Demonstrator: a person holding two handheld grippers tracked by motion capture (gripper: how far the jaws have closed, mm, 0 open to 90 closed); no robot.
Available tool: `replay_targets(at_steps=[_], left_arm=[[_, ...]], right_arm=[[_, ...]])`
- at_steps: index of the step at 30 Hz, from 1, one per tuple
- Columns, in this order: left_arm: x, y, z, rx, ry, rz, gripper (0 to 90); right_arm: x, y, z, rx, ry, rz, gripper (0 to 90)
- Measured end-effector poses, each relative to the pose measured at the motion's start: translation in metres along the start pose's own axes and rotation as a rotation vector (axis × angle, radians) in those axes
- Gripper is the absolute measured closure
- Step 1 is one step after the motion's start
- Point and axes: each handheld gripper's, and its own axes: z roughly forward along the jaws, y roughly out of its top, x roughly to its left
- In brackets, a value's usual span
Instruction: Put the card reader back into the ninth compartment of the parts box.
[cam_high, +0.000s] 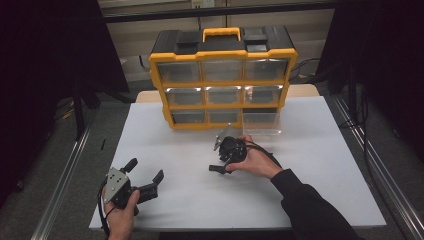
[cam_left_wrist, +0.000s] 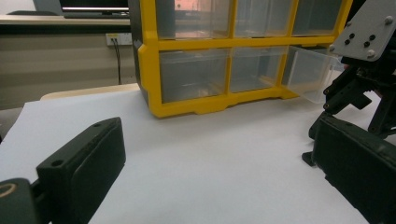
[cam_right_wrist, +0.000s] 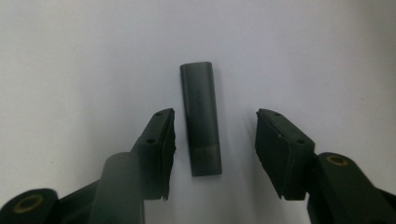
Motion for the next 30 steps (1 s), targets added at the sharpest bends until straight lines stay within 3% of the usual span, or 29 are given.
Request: replay_targets(at_steps=[6,24,30], left_arm=[[0.0,0.0,0.0,-0.002,0.0,-0.003,2.8],[0.0,0.0,0.0,-0.003,0.0,-0.007,2.8],[0.0,0.0,0.001,-0.006,0.001,-0.007,2.8]], right_arm=[[0.003,0.005,0.002,0.022,-0.002,-0.044,58.5],[0.003,0.013,0.005,0.091,-0.011,-0.024,72.2],[0.004,0.013,0.005,0.09,-0.014,-0.014,73.9]])
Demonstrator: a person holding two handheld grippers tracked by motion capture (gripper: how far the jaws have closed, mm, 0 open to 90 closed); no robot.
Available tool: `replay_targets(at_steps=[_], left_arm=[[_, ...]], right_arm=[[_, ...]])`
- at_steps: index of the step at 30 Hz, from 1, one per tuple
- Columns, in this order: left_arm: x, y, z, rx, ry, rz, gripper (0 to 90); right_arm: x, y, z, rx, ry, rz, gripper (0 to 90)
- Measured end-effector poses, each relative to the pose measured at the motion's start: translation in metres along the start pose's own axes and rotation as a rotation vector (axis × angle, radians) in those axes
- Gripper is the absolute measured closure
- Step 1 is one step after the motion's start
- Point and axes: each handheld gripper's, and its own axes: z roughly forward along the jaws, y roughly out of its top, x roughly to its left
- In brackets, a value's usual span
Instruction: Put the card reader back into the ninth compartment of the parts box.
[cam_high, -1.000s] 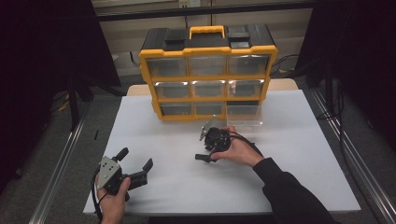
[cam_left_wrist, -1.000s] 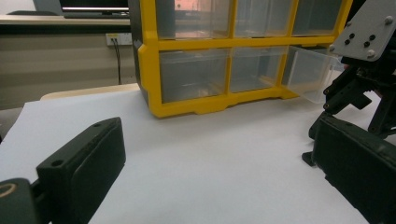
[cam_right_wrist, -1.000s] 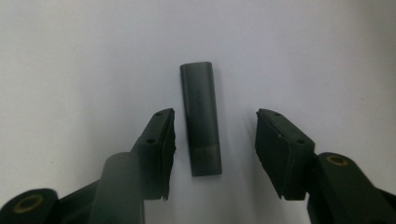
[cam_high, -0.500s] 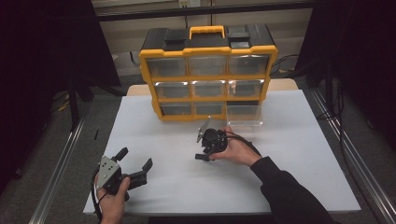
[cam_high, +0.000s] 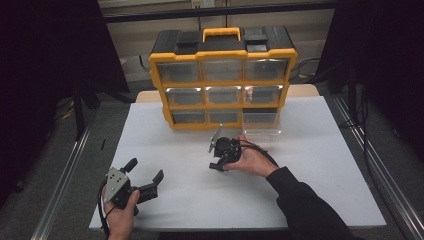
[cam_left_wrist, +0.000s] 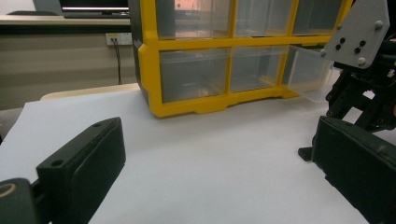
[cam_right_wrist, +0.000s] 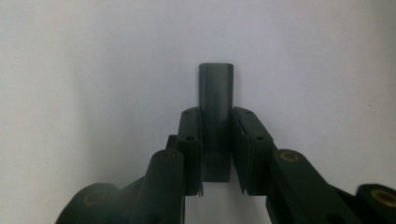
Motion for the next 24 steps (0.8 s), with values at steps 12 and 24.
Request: replay_targets(at_steps=[12,24], left_arm=[[0.001,0.0,0.0,0.004,0.0,0.003,2.8],[0.0,-0.001,0.0,0.003,-0.003,0.001,2.8]], right_arm=[[-0.002,-0.004,-0.001,-0.034,0.004,0.012,74.0],[-0.006,-0.015,-0.009,-0.106,0.009,0.048,74.2]])
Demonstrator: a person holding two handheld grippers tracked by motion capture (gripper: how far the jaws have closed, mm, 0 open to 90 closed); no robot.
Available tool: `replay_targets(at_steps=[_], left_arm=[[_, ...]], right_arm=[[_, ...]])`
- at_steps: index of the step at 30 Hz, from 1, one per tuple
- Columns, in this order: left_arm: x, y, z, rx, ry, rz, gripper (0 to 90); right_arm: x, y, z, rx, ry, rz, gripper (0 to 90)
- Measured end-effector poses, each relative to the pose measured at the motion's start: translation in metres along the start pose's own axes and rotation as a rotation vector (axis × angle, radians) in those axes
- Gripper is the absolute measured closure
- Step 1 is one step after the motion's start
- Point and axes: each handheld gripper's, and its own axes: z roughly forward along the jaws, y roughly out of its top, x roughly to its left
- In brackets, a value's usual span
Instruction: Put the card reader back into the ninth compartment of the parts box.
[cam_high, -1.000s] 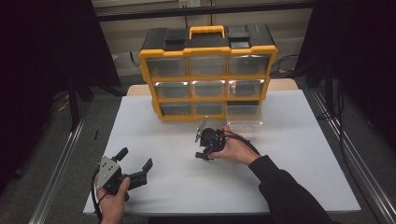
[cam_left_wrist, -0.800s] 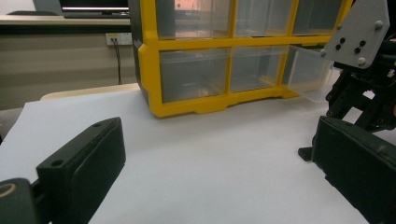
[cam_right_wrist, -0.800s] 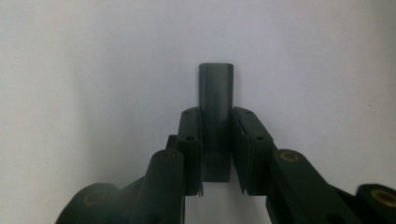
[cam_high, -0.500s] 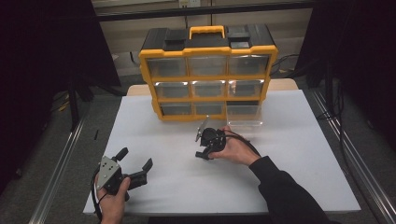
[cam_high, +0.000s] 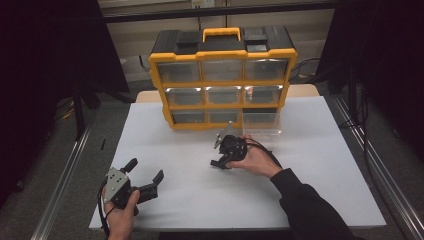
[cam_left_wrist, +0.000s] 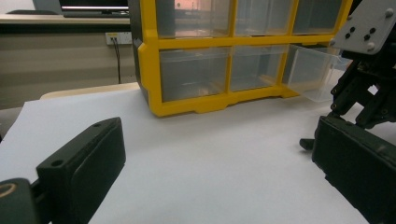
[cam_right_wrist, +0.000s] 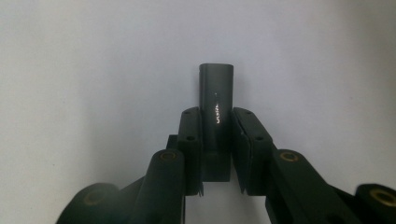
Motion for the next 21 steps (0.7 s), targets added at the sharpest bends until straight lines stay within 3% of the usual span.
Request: replay_targets(at_steps=[21], left_arm=[[-0.001,0.0,0.0,0.002,-0.009,0.002,2.8]], right_arm=[[0.003,-0.008,-0.027,-0.126,-0.029,0.01,74.2]])
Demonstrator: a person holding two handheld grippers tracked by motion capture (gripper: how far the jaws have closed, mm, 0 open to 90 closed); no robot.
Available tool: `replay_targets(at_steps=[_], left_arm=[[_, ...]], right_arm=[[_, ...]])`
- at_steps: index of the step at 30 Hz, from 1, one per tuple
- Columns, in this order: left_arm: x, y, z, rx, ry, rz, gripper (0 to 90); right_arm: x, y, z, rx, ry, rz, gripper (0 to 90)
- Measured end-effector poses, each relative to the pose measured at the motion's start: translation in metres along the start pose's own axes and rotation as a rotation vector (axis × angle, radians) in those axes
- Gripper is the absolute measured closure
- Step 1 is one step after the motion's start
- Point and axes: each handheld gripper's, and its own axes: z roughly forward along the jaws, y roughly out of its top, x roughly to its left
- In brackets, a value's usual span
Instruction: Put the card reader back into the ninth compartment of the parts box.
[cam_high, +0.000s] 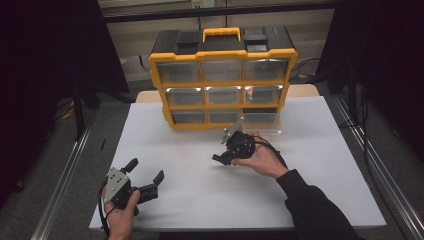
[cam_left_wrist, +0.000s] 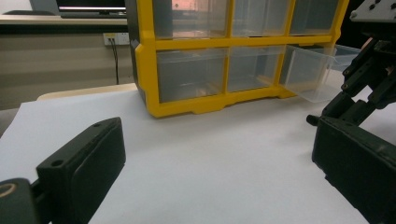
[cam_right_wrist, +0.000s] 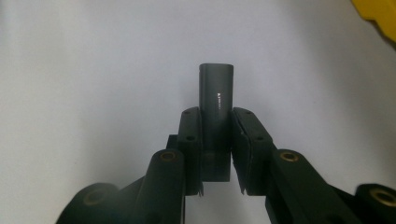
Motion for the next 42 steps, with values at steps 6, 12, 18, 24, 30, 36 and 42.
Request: replay_targets(at_steps=[6,12,18,24,30,36,42], left_arm=[[0.0,0.0,0.0,-0.002,-0.002,-0.001,2.8],[-0.001,0.0,0.0,0.0,-0.002,0.003,2.8],[0.0,0.0,0.0,0.0,-0.004,0.003,2.8],[0.0,0.0,0.0,0.0,-0.005,0.003,2.8],[0.0,0.0,0.0,0.001,-0.007,0.0,2.8],[0.0,0.0,0.0,0.0,-0.007,-0.002,2.8],[0.0,0.0,0.0,-0.002,-0.007,-0.002,2.8]], right_arm=[[0.002,0.001,-0.01,-0.035,-0.001,0.004,74.2],[0.002,0.0,-0.02,-0.069,0.004,0.004,74.2],[0.003,0.0,-0.027,-0.092,0.003,0.011,74.2],[0.003,0.0,-0.034,-0.114,-0.002,0.008,74.2],[0.002,0.0,-0.043,-0.146,-0.01,0.008,74.2],[0.0,-0.001,-0.051,-0.165,-0.021,0.016,74.1],[-0.001,-0.002,-0.058,-0.18,-0.032,0.016,74.1]])
